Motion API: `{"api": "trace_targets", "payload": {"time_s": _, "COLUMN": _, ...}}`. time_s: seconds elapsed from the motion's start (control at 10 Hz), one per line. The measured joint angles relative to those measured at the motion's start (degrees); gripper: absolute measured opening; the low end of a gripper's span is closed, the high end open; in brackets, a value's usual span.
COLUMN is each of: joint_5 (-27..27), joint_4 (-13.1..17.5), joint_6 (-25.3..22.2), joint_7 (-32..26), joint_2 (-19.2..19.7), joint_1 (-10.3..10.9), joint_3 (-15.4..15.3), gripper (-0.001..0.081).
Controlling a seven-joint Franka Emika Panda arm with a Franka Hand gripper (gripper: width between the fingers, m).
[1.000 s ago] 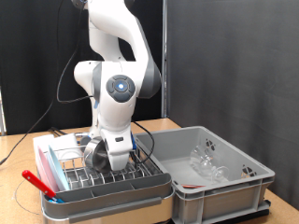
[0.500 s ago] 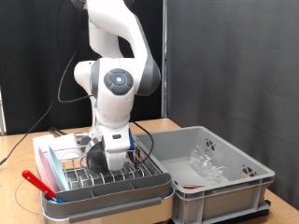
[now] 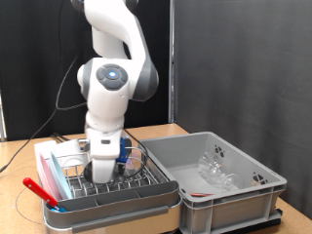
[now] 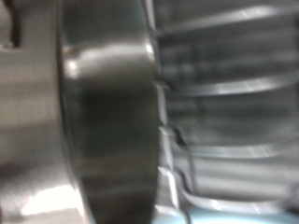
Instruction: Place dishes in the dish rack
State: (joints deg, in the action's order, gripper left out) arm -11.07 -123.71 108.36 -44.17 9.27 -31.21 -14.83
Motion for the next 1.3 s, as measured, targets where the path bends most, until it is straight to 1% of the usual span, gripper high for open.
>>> {"api": "trace_targets", "payload": {"time_s": 0.2, "joint_5": -2.64, "joint_4": 2.87, "joint_6": 0.85, "joint_7": 0.62, "joint_2": 2.92, "joint_1": -0.39, "joint_3": 1.70, "gripper": 0.0805}}
{"api": "trace_targets", "payload": {"time_s": 0.4, "joint_5": -4.64, "joint_4": 4.76, "joint_6": 1.54, "joint_7": 0.56, "joint_2": 5.61, "joint_1": -0.50, "joint_3": 2.74, "gripper": 0.0805}}
{"api": "trace_targets", "payload": {"time_s": 0.5, "joint_5": -5.37, "joint_4": 5.14, "joint_6": 2.60, "joint_7": 0.37, "joint_2": 6.45, "joint_1": -0.57, "joint_3": 3.09, "gripper": 0.0805}}
{"api": "trace_targets", "payload": {"time_s": 0.8, "joint_5": -5.91, "joint_4": 5.65, "joint_6": 4.15, "joint_7": -0.77, "joint_2": 7.03, "joint_1": -0.58, "joint_3": 3.67, "gripper": 0.0805}}
{"api": "trace_targets", "payload": {"time_s": 0.9, "joint_5": -5.84, "joint_4": 5.68, "joint_6": 4.21, "joint_7": -1.46, "joint_2": 7.04, "joint_1": -0.59, "joint_3": 3.71, "gripper": 0.0805}}
{"api": "trace_targets", "payload": {"time_s": 1.0, "joint_5": -4.47, "joint_4": 5.82, "joint_6": 3.61, "joint_7": -2.93, "joint_2": 7.05, "joint_1": -0.61, "joint_3": 3.67, "gripper": 0.0805}}
{"api": "trace_targets", "payload": {"time_s": 1.1, "joint_5": -1.56, "joint_4": 6.39, "joint_6": 0.20, "joint_7": -5.70, "joint_2": 7.05, "joint_1": -0.62, "joint_3": 3.40, "gripper": 0.0805}}
{"api": "trace_targets", "payload": {"time_s": 1.2, "joint_5": 2.76, "joint_4": 7.40, "joint_6": -5.98, "joint_7": -9.83, "joint_2": 6.89, "joint_1": -0.63, "joint_3": 2.81, "gripper": 0.0805}}
{"api": "trace_targets", "payload": {"time_s": 1.3, "joint_5": 6.13, "joint_4": 7.93, "joint_6": -10.18, "joint_7": -13.54, "joint_2": 6.34, "joint_1": -0.65, "joint_3": 2.16, "gripper": 0.0805}}
